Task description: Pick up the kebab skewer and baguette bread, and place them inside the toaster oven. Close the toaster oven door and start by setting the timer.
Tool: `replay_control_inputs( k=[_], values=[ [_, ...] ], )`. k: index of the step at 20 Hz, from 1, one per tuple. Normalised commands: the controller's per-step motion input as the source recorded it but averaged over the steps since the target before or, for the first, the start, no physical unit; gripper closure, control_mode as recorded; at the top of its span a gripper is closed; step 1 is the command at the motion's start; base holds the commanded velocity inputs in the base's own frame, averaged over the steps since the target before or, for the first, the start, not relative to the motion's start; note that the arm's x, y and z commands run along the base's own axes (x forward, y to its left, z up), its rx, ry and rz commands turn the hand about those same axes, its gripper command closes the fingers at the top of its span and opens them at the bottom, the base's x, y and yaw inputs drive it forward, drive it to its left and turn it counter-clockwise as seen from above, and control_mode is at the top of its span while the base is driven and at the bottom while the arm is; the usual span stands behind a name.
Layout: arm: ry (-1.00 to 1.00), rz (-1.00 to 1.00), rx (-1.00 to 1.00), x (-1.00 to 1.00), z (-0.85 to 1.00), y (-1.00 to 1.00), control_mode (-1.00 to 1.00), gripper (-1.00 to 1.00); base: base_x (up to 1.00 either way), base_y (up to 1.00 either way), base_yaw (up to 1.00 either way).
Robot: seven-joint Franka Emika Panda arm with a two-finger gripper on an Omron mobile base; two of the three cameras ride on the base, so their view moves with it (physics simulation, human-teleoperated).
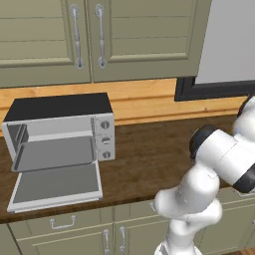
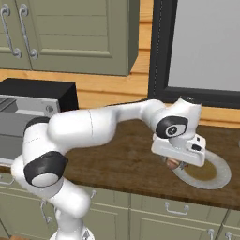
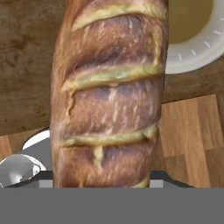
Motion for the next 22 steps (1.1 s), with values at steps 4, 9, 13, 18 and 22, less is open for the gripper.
replay_control_inputs(
  k=[4,9,13,18,22],
  values=[
    [0.08,0.00,0.00,0.00,0.36,1.00,-1.00,1.00,0.00,0.00,0.00],
    [0.12,0.00,0.00,-0.05,0.40,1.00,-1.00,1.00,0.00,0.00,0.00],
    [0.17,0.00,0.00,-0.03,0.17,1.00,-1.00,1.00,0.00,0.00,0.00],
    [0.14,0.00,0.09,-0.13,0.12,1.00,-1.00,1.00,0.00,0.00,0.00],
    [0.01,0.00,0.10,-0.28,0.13,1.00,-1.00,1.00,0.00,0.00,0.00]
  ],
)
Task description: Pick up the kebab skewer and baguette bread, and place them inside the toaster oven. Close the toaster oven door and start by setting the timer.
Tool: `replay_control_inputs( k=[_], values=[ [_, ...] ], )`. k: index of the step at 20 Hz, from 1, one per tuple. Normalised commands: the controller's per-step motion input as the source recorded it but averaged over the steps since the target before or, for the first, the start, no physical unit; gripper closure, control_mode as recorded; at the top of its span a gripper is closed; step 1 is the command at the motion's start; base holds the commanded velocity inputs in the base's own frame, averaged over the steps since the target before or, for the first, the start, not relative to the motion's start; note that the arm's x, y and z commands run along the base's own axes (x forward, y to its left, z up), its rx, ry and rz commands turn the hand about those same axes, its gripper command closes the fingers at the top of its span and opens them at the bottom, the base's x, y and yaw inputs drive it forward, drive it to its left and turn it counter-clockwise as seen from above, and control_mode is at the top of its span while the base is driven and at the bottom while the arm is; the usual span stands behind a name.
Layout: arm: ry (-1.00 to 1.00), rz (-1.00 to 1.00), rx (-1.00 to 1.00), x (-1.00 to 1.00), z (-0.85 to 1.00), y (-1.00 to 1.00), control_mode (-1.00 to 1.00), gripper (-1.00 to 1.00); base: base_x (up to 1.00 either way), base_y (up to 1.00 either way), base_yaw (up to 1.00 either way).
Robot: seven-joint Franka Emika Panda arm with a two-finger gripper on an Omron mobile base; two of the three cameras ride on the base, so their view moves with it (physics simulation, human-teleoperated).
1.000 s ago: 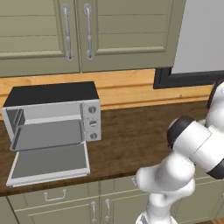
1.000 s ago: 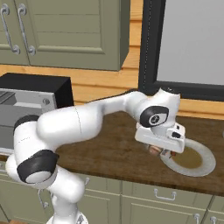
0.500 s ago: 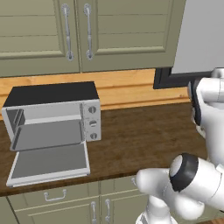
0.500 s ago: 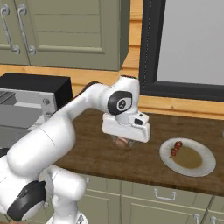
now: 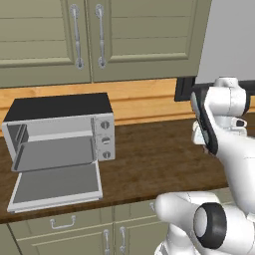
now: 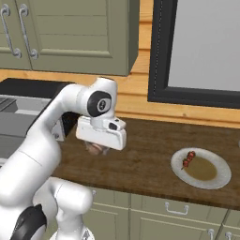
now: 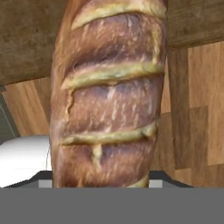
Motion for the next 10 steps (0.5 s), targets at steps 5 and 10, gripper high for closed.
replay_control_inputs(
  k=[5,10],
  values=[
    [0.01,0.00,0.07,-0.34,0.15,1.00,-1.00,1.00,0.00,0.00,0.00],
    [0.07,0.00,0.08,-0.38,0.13,0.98,-1.00,1.00,0.00,0.00,0.00]
  ],
)
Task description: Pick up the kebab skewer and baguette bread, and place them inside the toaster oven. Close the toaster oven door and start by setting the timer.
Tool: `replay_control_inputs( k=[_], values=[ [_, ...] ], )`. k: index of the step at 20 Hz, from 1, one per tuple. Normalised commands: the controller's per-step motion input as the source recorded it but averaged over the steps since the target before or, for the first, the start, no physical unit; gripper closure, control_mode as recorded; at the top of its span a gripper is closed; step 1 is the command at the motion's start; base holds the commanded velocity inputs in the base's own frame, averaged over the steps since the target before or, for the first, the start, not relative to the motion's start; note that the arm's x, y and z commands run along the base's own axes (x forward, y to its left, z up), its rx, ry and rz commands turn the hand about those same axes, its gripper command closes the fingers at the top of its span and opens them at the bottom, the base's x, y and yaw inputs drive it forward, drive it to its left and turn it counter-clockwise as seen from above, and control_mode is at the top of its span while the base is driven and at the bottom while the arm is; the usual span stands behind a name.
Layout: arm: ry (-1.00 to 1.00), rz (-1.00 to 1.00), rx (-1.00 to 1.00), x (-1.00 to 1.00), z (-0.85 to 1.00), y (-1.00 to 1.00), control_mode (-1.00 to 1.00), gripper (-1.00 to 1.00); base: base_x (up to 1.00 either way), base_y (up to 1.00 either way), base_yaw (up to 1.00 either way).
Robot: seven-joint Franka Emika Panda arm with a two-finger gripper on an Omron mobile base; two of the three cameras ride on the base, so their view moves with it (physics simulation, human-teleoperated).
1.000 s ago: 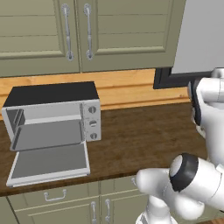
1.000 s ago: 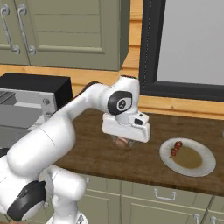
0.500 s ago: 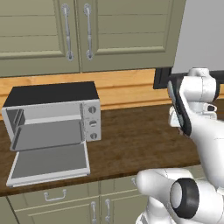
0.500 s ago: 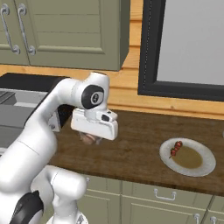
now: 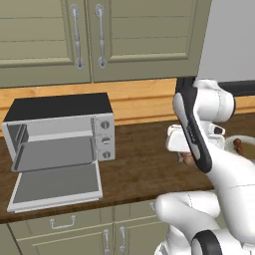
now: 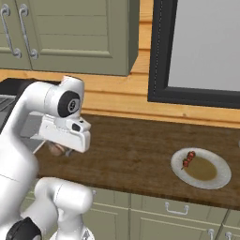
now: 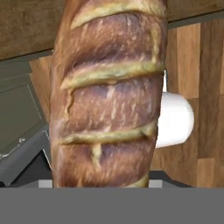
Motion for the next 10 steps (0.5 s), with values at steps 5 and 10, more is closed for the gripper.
replay_control_inputs(
  k=[5,10],
  values=[
    [0.02,0.00,0.04,-0.16,0.04,1.00,-1.00,1.00,0.00,0.00,0.00],
    [0.01,0.04,0.00,0.03,0.30,0.96,-1.00,1.00,0.00,0.00,0.00]
  ],
)
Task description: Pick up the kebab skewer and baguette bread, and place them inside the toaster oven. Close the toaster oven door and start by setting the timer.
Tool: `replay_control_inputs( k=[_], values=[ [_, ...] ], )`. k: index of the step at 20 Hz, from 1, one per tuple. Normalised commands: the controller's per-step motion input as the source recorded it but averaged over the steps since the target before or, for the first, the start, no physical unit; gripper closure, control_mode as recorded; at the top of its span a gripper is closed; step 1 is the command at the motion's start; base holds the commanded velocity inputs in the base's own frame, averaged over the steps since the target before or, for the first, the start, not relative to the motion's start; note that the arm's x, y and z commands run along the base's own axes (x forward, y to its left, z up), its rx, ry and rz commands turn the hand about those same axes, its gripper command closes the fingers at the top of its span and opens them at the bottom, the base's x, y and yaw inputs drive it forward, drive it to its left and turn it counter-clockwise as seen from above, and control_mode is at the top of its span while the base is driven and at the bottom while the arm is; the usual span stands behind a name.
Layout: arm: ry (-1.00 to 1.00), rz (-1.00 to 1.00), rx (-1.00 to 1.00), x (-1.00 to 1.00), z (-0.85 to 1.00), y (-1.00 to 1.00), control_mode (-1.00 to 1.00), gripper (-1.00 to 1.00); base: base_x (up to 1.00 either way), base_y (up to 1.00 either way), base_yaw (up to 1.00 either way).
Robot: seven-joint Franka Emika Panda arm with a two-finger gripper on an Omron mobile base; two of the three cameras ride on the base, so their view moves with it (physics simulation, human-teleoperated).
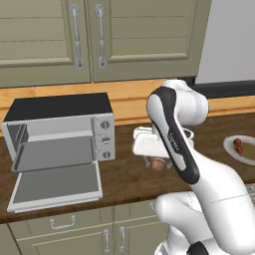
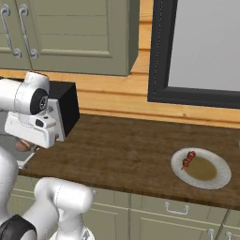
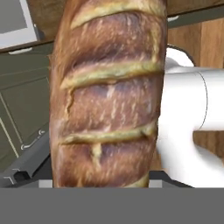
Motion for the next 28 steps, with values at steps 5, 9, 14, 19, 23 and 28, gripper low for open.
replay_control_inputs(
  k=[5,9,14,19,23,28],
  values=[
    [0.05,0.07,-0.03,0.03,0.20,1.00,-1.00,1.00,0.00,0.00,0.00],
    [0.00,0.16,-0.04,0.23,0.00,1.00,-1.00,1.00,0.00,0.00,0.00],
    [0.00,0.08,-0.01,0.52,0.01,0.89,-1.00,1.00,0.00,0.00,0.00],
    [-0.01,0.02,0.00,0.53,-0.33,0.37,-1.00,1.00,0.00,0.00,0.00],
    [-0.10,0.00,-0.02,0.45,-0.57,0.05,-1.00,1.00,0.00,0.00,0.00],
    [-0.12,0.00,-0.01,0.60,-0.12,0.14,-1.00,1.00,0.00,0.00,0.00]
  ],
)
